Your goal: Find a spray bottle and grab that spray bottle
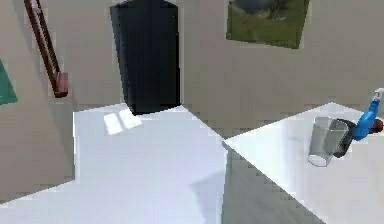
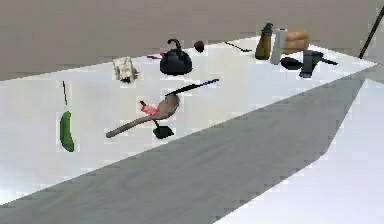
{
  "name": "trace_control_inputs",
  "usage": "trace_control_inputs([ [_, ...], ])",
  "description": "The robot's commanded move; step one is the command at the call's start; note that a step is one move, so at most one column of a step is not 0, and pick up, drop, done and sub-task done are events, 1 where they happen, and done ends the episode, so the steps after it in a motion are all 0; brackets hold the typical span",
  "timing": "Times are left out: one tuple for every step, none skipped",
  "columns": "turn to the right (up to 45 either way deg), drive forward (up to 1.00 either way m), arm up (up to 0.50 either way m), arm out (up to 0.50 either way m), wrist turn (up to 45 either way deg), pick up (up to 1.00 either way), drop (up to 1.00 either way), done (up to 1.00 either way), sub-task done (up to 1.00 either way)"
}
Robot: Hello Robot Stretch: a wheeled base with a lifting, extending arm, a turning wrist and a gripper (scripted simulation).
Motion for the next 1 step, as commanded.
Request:
trace_control_inputs([
  [45.0, 0.0, 0.0, 0.0, 0.0, 0.0, 0.0, 0.0, 0.0],
])
